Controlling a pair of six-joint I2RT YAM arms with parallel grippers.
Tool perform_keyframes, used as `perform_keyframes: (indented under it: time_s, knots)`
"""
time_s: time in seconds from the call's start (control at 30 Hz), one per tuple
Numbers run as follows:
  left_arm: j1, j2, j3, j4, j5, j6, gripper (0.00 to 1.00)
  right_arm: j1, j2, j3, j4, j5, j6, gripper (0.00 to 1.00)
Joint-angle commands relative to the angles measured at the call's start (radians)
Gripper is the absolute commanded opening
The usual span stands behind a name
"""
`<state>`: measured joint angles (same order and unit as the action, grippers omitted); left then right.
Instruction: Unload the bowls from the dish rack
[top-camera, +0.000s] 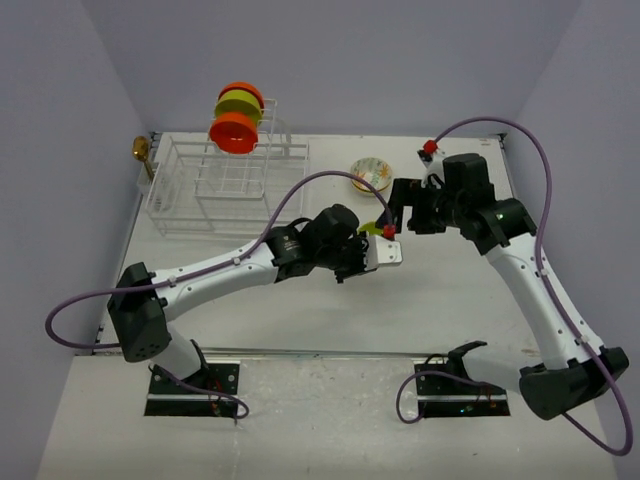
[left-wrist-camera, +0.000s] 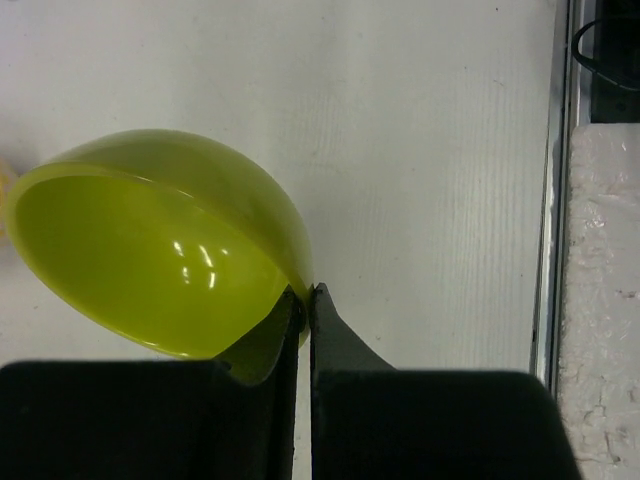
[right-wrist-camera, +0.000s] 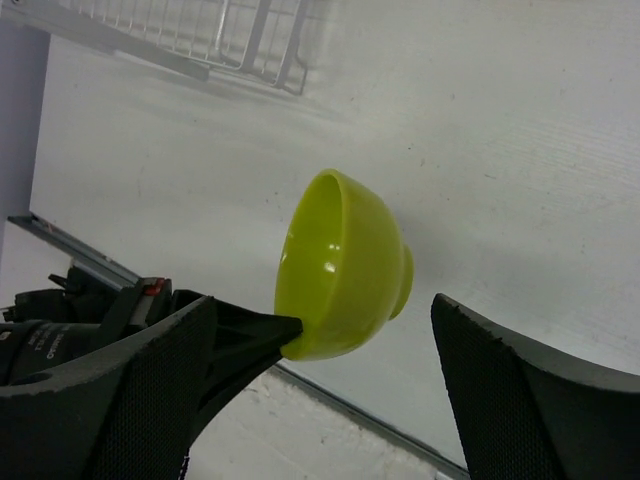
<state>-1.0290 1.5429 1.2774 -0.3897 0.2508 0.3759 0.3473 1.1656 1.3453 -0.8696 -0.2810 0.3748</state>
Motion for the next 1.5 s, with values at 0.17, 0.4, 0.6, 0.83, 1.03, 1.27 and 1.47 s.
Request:
perform_keyframes:
  time_s: [0.17,0.4,0.6,0.83,1.03,1.27,1.47]
  knots:
    - [-0.003,0.063,0.181,-0.136,0.045,0.11,0.0,0.097,0.158,0.017,-0.071,0.147,-0.03,0.78]
    - [-0.003,0.089,0.181,-0.149,0.025,0.084,0.0,0.113,0.175,-0.031,-0.045,0.146,-0.03,0.2]
    - [-0.002,0.121,0.215,-0.173,-0.128,0.022,0.0,0.111,0.166,-0.04,-0.002,0.134,-0.034,0.0]
    - [-0.002,0.065,0.281,-0.175,-0.298,-0.092,1.0,0.061,0.252,-0.041,0.144,0.034,-0.008,0.0]
    - [0.001,-0.196,0.229,-0.089,-0.587,-0.311,1.0,-0.065,0.419,-0.138,0.441,-0.017,0.188,0.0]
    - [0.148,-0.414,0.178,-0.123,-0.937,-0.554,1.0,-0.07,0.486,-0.141,0.537,0.221,0.273,0.0]
    - [0.452,-0.506,0.096,-0.066,-0.771,-0.637,1.0,-0.112,0.586,-0.042,0.454,0.328,0.243,0.0]
